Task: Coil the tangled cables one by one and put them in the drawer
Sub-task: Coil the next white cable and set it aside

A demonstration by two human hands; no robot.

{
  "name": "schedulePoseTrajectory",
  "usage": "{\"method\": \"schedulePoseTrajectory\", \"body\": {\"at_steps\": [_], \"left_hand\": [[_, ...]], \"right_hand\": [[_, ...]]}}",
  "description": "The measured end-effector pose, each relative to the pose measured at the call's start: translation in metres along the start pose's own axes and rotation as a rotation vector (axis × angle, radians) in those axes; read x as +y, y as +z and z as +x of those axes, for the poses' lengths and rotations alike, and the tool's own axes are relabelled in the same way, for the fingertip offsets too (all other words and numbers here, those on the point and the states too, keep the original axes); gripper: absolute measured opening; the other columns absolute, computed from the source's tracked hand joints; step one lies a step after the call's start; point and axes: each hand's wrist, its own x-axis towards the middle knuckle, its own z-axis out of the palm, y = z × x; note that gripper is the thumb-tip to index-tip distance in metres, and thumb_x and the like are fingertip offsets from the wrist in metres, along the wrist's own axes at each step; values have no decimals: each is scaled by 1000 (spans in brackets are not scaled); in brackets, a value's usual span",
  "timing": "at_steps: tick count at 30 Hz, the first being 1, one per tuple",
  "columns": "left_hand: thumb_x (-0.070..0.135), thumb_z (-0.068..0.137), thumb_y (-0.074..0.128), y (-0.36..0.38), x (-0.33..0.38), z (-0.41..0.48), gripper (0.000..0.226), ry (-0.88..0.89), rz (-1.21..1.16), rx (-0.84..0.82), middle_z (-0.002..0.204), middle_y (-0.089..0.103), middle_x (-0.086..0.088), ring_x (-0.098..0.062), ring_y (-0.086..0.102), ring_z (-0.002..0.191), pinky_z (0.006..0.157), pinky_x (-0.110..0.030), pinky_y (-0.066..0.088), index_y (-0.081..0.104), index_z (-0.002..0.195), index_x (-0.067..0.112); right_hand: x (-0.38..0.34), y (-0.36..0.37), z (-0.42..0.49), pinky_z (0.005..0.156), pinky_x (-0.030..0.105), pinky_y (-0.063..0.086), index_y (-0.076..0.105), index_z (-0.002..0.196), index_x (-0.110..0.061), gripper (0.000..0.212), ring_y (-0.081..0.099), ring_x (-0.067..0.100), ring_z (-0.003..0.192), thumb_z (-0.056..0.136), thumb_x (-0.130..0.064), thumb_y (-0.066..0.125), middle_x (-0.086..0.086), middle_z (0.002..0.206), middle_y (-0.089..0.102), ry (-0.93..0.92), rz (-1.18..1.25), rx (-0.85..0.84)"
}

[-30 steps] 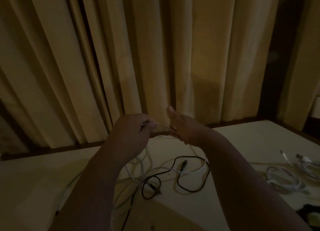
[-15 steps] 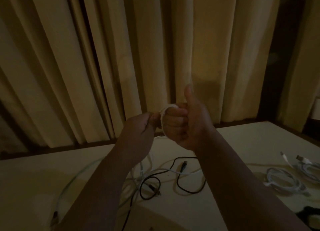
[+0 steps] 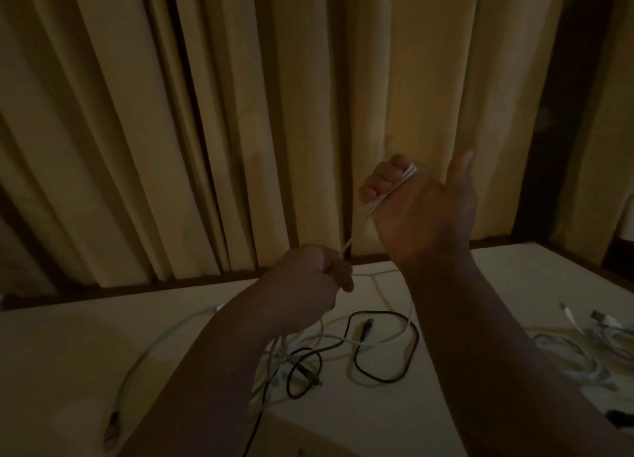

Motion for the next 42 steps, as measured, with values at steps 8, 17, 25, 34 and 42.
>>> {"method": "schedulePoseTrajectory", "body": {"at_steps": [8, 17, 25, 34, 42], "left_hand": [[43, 101, 51, -16, 3, -5, 32, 49, 362, 37, 65, 61, 10, -5, 56, 55, 48, -22, 38, 68, 78, 29], [35, 96, 61, -44, -9, -9, 22, 94, 443, 206, 78, 69, 11, 0, 63, 74, 66, -27, 52, 73, 80, 26], [32, 98, 60, -35, -12, -4, 18, 446, 318, 462, 59, 56, 12, -1, 55, 60, 52, -10, 34, 71, 86, 24], [22, 106, 43, -15, -2, 1, 28, 418, 25, 510, 72, 63, 6, -6, 58, 65, 55, -21, 45, 67, 92, 22], [20, 106, 42, -10, 12, -3, 34, -31, -361, 172, 49, 50, 8, -13, 38, 42, 43, -24, 29, 70, 86, 17]], "right_hand": [[21, -26, 15, 70, 35, 44, 55, 82, -18, 44, 51, 14, 67, 107, -43, 28, -3, 71, 54, 38, -1170, 223], [36, -37, -5, 64, 32, 44, 64, 71, -17, 87, 55, 15, 63, 83, -84, 11, -1, 66, 61, 477, -1698, -174], [18, -29, 0, 40, 21, 8, 32, 55, -23, 71, 13, 10, 44, 82, -87, 20, -7, 48, 27, 844, -702, -301], [24, -12, -1, 38, 21, 16, 33, 60, -24, 66, 20, 6, 44, 87, -84, 27, -8, 53, 26, 773, 147, -372], [21, 2, -8, 44, 21, 26, 44, 69, -17, 69, 31, 9, 50, 92, -79, 26, -6, 62, 32, 280, 278, -51]]}}
